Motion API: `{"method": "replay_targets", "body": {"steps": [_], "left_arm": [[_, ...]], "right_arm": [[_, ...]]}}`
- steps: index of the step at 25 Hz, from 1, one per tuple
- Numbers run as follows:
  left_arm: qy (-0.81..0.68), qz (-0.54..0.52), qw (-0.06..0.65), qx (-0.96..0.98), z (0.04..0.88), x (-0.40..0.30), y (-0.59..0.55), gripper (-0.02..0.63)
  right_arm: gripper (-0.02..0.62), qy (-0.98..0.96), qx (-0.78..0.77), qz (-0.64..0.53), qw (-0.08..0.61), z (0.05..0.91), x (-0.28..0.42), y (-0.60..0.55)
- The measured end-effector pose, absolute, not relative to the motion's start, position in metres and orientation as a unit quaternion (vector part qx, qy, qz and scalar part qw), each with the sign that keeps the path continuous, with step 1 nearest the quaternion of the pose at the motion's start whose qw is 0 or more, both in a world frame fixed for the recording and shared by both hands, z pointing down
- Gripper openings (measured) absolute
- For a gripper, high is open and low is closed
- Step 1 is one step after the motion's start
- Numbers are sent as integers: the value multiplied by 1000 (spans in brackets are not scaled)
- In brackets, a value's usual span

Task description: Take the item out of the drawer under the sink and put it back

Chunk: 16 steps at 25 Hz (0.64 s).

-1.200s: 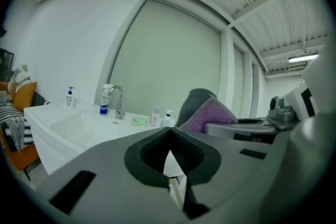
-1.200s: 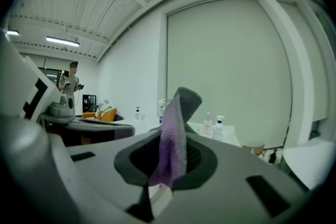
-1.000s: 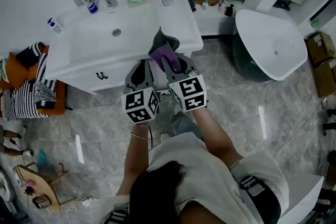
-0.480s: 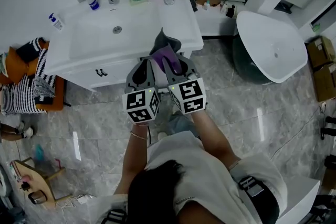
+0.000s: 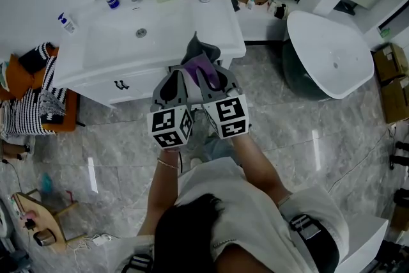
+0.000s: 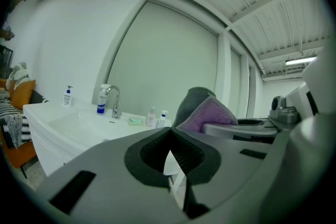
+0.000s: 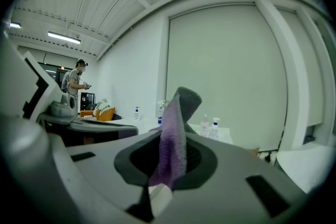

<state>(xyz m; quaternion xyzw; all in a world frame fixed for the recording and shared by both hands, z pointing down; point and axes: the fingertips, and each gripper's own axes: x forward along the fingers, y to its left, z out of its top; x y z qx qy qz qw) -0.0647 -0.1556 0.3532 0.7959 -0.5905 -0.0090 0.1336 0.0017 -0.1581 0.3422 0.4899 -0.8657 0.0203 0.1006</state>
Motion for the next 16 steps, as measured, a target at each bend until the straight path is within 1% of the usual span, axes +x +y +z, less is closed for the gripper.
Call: {"method": "replay_targets", "body": {"steps": [9,16], "left_arm": [[-590,6,131,797,356,-62,-149,5],[-584,9,147,798,362,-57,-149,5]], "right_arm": [[52,-867,486,21,103,341,2,-154],[52,-869,484,27,98,338,7,-154]]}}
